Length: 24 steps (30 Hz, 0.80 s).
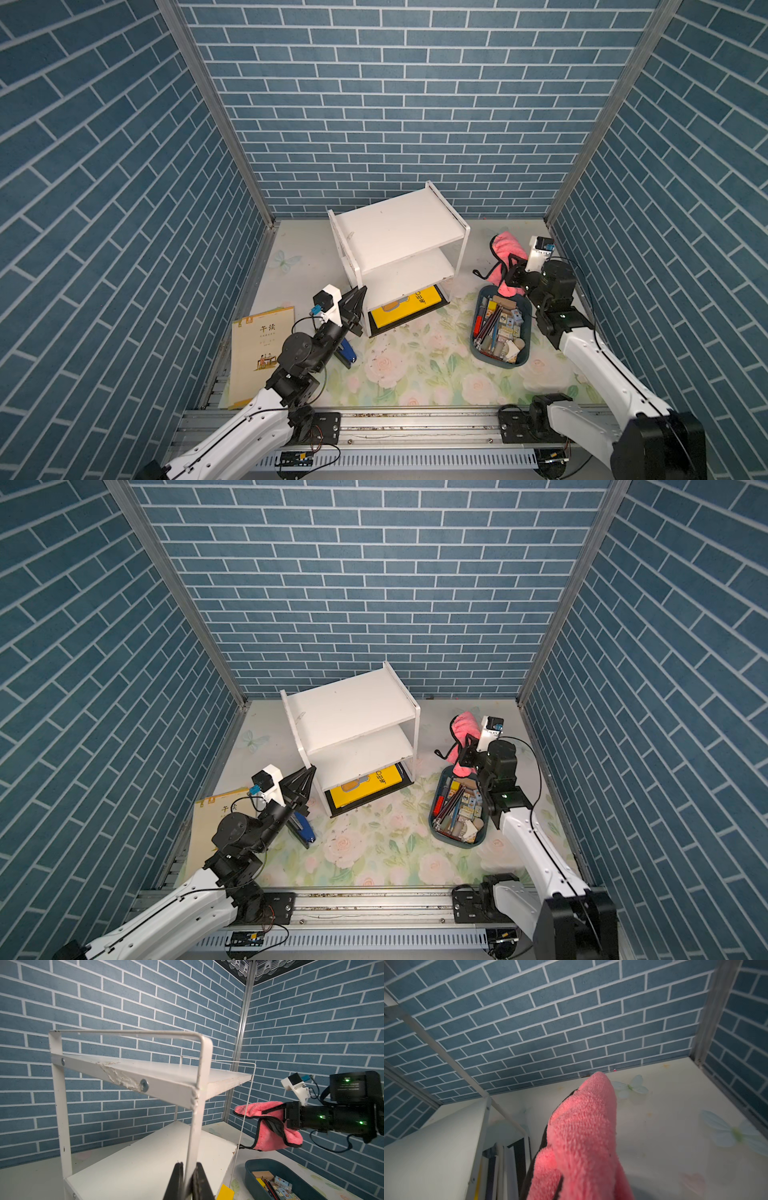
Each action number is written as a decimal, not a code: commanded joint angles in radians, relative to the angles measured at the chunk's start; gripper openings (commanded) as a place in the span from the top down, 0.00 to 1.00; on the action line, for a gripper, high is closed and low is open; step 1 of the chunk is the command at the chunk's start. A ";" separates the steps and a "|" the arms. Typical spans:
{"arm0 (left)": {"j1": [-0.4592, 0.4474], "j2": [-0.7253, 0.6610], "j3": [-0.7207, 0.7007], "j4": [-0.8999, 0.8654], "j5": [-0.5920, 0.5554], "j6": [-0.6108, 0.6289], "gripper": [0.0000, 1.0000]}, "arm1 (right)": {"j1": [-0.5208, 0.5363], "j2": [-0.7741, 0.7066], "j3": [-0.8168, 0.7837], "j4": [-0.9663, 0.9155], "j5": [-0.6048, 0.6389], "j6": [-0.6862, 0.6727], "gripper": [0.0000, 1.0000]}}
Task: Wipe the bookshelf clean with a cloth
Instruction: Wipe the dust from the shelf.
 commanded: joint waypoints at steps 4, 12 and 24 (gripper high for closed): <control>0.009 -0.020 -0.003 -0.087 -0.205 -0.115 1.00 | 0.005 0.331 0.218 0.349 -0.559 0.271 1.00; 0.008 0.040 0.021 -0.086 -0.193 -0.110 1.00 | 0.121 0.561 0.379 0.499 -0.820 0.378 1.00; 0.009 0.092 0.035 -0.082 -0.171 -0.098 1.00 | 0.260 0.757 0.584 0.188 -0.716 0.259 1.00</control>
